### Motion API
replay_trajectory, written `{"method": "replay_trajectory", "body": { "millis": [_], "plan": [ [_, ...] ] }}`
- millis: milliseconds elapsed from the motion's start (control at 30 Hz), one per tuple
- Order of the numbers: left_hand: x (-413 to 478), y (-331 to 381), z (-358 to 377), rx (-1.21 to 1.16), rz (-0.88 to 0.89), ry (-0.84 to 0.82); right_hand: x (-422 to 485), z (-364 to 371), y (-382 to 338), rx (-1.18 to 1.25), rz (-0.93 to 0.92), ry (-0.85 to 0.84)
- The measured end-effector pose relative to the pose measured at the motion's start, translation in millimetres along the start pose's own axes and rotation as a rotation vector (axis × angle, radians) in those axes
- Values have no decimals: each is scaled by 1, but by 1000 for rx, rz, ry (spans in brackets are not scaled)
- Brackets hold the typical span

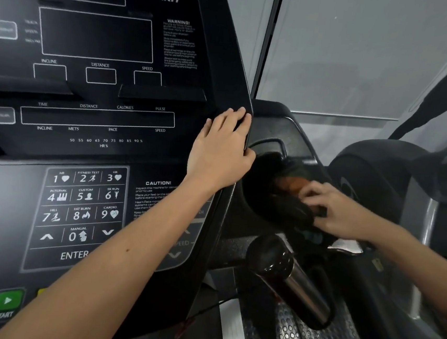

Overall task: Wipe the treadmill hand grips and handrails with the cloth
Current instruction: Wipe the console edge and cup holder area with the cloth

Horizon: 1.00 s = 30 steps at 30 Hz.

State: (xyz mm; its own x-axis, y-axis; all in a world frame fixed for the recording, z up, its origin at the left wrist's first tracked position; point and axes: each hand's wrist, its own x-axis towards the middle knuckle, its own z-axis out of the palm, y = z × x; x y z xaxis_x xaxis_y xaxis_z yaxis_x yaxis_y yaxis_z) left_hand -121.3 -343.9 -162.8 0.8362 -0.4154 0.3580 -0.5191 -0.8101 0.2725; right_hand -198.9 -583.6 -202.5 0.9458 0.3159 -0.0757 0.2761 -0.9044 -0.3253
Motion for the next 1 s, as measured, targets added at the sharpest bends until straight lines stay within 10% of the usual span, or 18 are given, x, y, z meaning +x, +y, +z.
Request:
{"method": "replay_trajectory", "body": {
  "millis": [267, 1000],
  "plan": [
    [0, 1, -1, -4, -11, 0, 69, -8, 7, -360, -29, 82],
    [-1, 0, 0, -15, 1, -6, 45, 10, -5, -325, 47, 196]
  ]
}}
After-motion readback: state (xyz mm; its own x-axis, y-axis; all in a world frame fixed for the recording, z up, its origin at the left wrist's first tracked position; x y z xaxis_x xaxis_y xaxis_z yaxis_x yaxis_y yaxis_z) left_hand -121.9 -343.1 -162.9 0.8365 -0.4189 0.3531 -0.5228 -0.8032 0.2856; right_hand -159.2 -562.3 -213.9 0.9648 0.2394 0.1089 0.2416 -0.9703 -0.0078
